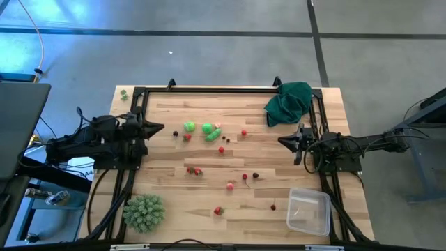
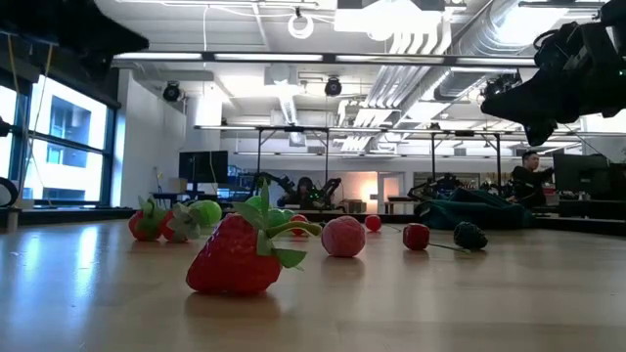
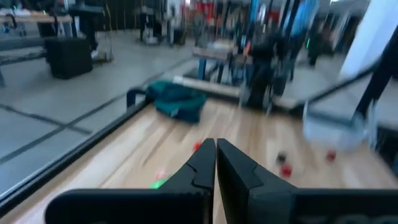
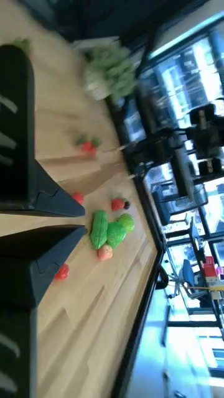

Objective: Pick and placing Produce into tupperware
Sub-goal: Adjust the transparent container

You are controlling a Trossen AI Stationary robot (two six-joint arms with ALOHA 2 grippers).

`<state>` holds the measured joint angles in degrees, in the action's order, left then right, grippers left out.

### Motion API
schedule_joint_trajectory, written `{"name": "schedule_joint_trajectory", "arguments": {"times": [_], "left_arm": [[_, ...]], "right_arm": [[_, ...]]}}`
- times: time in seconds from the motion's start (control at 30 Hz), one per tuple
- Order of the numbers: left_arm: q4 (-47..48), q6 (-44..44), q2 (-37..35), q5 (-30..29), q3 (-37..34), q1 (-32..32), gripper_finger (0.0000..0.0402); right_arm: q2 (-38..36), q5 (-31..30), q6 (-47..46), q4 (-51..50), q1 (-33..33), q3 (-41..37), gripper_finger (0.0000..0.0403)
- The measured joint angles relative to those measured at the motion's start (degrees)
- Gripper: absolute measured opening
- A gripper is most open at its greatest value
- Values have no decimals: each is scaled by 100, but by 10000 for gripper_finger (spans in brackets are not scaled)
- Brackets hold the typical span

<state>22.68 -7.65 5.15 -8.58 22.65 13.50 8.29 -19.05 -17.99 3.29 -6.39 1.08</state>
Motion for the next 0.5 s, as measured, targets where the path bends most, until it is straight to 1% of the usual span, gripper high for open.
{"name": "schedule_joint_trajectory", "arguments": {"times": [0.17, 0.33, 0.43, 0.5], "left_arm": [[-700, -22, 0, -4, 0, 0, 5], [-993, -18, -2, -7, 0, 0, 5], [-1001, -18, 0, -6, 0, 0, 5], [-1119, -18, -1, -6, 0, 0, 5]], "right_arm": [[-2, -2, -1318, 675, 0, 1, 25], [-2, 64, -2814, 936, 0, 2, 25], [-2, -1, -3332, 1004, 0, 0, 25], [0, 94, -3489, 1188, 0, 2, 25]]}}
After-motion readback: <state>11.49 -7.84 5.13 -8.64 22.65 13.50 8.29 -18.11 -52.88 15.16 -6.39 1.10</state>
